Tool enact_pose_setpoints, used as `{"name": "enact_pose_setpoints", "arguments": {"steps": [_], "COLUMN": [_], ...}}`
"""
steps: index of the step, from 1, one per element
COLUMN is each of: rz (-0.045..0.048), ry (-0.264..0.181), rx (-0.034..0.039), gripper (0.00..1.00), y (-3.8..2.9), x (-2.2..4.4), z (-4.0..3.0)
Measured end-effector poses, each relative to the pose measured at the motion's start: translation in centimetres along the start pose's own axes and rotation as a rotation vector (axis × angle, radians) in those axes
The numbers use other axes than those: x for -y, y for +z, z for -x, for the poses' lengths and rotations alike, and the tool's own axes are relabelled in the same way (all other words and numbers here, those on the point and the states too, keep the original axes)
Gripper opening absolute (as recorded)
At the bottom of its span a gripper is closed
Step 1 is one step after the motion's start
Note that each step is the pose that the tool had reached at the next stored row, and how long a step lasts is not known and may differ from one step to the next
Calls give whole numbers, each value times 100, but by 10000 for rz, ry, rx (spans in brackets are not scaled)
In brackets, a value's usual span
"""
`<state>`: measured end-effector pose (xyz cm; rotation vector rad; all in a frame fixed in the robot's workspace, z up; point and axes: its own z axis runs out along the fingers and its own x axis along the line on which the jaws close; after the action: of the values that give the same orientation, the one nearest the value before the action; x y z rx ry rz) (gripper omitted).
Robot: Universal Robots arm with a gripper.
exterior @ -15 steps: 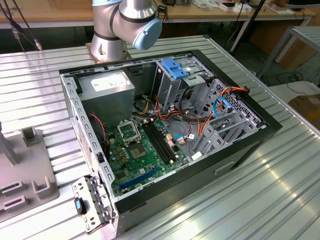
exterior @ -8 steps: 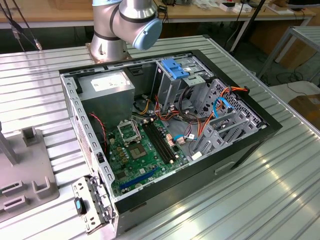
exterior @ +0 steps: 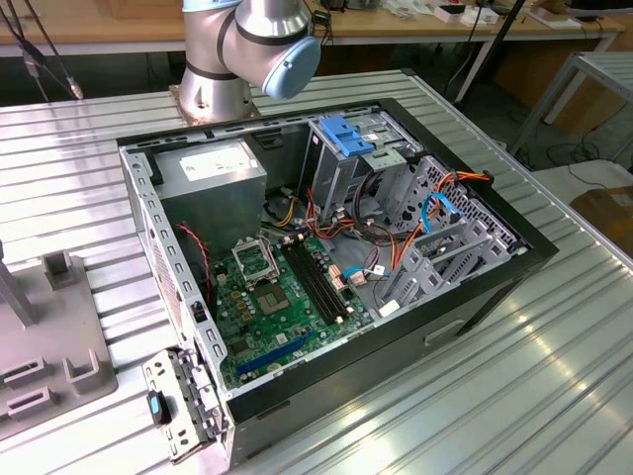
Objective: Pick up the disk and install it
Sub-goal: 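Pick up the disk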
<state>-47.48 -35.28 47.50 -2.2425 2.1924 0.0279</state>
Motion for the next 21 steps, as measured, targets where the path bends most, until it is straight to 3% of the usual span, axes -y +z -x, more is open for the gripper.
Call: {"name": "enact_pose_setpoints", "arguments": {"steps": [8,21], "rz": [-2,-1], "ry": [0,0], "rx": [1,1], "gripper": [37,37], "y": [-153,-228], "x": [-1,-2], "z": [3,4]}}
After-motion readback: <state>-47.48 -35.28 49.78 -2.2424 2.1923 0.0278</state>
